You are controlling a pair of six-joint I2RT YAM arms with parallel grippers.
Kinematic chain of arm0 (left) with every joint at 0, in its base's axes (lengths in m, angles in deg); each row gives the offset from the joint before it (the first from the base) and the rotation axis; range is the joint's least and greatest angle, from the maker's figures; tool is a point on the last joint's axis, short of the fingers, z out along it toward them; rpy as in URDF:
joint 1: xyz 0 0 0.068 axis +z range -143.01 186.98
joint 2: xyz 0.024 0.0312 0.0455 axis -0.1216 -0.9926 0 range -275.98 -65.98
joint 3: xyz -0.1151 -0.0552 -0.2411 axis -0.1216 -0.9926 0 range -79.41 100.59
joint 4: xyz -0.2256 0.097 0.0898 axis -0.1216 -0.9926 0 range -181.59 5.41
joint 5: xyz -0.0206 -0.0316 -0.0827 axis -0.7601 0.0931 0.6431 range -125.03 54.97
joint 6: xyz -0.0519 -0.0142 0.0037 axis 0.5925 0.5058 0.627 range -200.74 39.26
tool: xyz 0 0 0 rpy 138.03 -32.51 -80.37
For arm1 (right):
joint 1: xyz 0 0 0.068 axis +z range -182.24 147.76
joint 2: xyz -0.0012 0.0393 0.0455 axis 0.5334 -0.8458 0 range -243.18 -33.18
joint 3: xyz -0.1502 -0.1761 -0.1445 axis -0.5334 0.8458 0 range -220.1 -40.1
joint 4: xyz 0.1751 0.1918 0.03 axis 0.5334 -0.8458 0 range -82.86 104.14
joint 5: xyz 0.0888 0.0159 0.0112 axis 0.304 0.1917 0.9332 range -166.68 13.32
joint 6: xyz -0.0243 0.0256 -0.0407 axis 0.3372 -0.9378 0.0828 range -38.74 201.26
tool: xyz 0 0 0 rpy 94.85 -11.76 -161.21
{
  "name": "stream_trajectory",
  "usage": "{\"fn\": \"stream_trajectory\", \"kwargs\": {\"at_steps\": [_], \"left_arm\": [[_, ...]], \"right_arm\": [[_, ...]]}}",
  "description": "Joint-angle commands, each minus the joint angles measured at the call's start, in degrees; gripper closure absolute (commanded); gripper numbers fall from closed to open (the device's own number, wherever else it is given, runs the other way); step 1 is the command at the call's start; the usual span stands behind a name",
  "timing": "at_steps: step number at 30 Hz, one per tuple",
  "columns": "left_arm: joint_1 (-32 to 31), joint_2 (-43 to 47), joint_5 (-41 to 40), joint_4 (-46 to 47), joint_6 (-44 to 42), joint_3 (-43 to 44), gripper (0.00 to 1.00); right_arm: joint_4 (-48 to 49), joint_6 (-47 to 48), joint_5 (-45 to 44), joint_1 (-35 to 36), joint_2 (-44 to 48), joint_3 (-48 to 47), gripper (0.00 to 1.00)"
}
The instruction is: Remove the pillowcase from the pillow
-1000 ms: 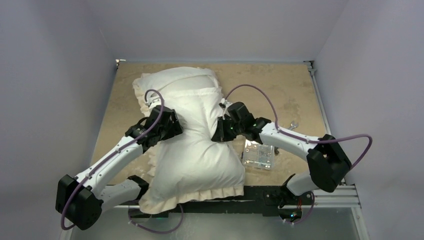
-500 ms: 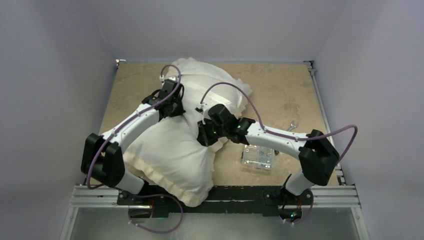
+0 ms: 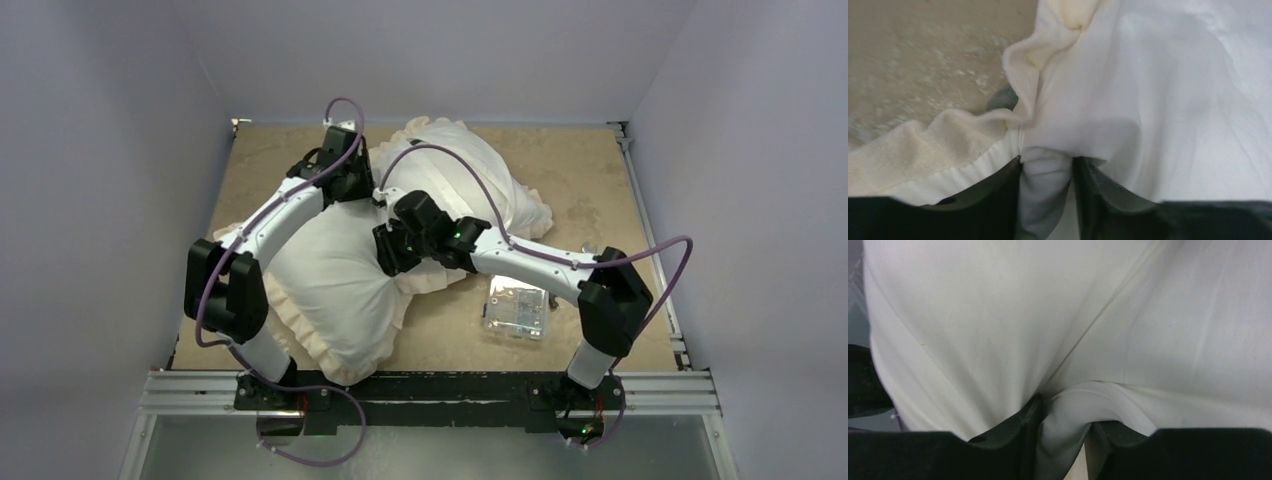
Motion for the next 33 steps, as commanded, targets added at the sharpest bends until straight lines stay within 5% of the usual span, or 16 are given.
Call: {"fn": "stream_trajectory", "kwargs": {"at_steps": [1, 12, 22, 33], "left_arm": [[2.1, 7.3, -6.3, 7.2, 0.0, 2.6, 0.49], [2.0, 24.2, -9.2, -6.7, 4.1, -5.0, 0.23], [2.0, 35.1, -2.4, -13.8, 12.7, -17.6, 0.19], [2.0, 39.3, 2.1, -11.9, 17.9, -27.4, 0.19]], "right_arm": [[-8.1, 4.9, 4.5, 1.7, 5.2, -5.1, 0.54], [-20.6, 9.0, -1.6, -13.1, 11.9, -9.9, 0.02], [-23.8, 11.0, -11.2, -25.6, 3.6, -17.7, 0.01], [-21.1, 12.8, -11.2, -26.9, -8.2, -19.4, 0.01]]}}
